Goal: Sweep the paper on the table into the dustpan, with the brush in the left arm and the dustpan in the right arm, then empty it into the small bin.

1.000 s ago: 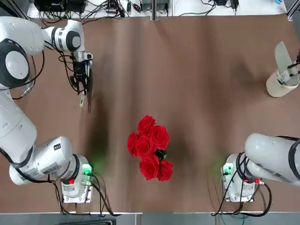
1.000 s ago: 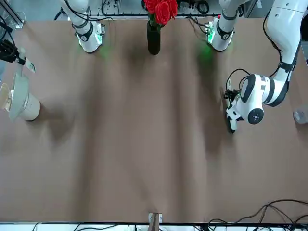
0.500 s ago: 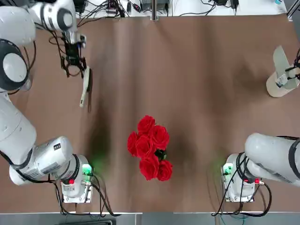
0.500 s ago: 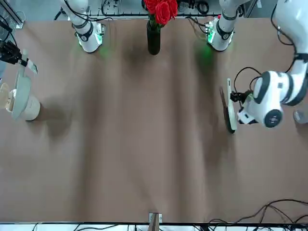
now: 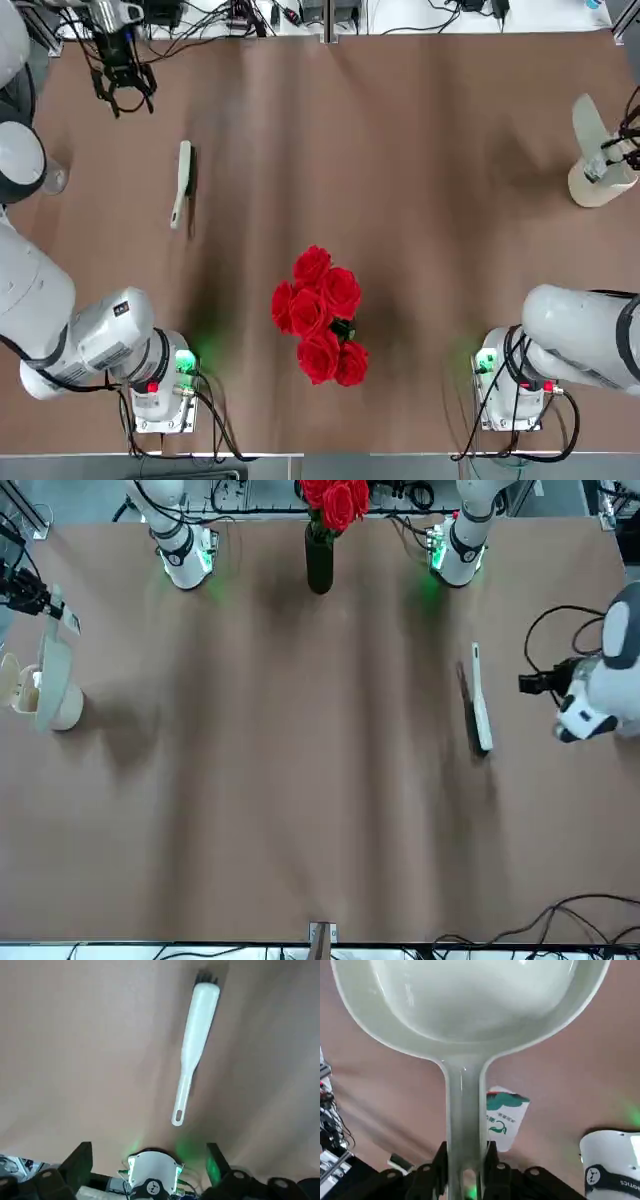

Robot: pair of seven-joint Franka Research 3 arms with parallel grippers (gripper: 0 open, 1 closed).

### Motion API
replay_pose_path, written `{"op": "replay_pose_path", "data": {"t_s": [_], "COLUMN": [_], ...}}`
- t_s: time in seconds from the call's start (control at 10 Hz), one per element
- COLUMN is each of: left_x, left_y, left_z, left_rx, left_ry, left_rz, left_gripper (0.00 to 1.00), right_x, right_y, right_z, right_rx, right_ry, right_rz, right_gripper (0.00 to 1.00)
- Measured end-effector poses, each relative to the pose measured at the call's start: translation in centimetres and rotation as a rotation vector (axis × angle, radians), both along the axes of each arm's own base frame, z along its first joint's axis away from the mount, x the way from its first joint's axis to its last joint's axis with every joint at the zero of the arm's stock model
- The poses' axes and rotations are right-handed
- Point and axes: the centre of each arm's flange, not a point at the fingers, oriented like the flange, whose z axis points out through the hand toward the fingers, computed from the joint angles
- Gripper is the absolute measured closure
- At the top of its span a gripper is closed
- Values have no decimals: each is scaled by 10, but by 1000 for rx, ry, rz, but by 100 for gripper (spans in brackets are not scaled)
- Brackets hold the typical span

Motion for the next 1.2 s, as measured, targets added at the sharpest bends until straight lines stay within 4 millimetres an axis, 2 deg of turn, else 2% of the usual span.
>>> {"op": "replay_pose_path", "data": {"t_s": [0.2, 0.5, 0.6, 0.7, 0.8, 0.9, 1.1, 1.2], "left_x": [-3, -7, -9, -11, -15, -22, -38, -43], "left_y": [-4, -7, -13, -22, -27, -27, -20, -23], "left_z": [22, 51, 60, 71, 86, 105, 142, 154], "left_rx": [22, 55, 63, 75, 80, 76, 68, 69], "left_ry": [-38, -92, -108, -129, -155, -189, -256, -277], "left_rz": [7, 36, 34, 27, 31, 47, 68, 64], "left_gripper": [0, 0, 0, 0, 0, 0, 0, 0], "right_x": [1, -1, 3, 13, 27, 44, 83, 102], "right_y": [0, -3, 0, 6, 18, 37, 94, 127], "right_z": [13, 21, 30, 47, 68, 86, 107, 109], "right_rx": [13, 18, 14, -10, -56, -112, -233, -287], "right_ry": [1, -1, -8, -18, -22, -24, -9, 10], "right_rz": [20, 23, 42, 82, 139, 209, 370, 459], "right_gripper": [67, 67, 67, 67, 67, 67, 67, 67]}}
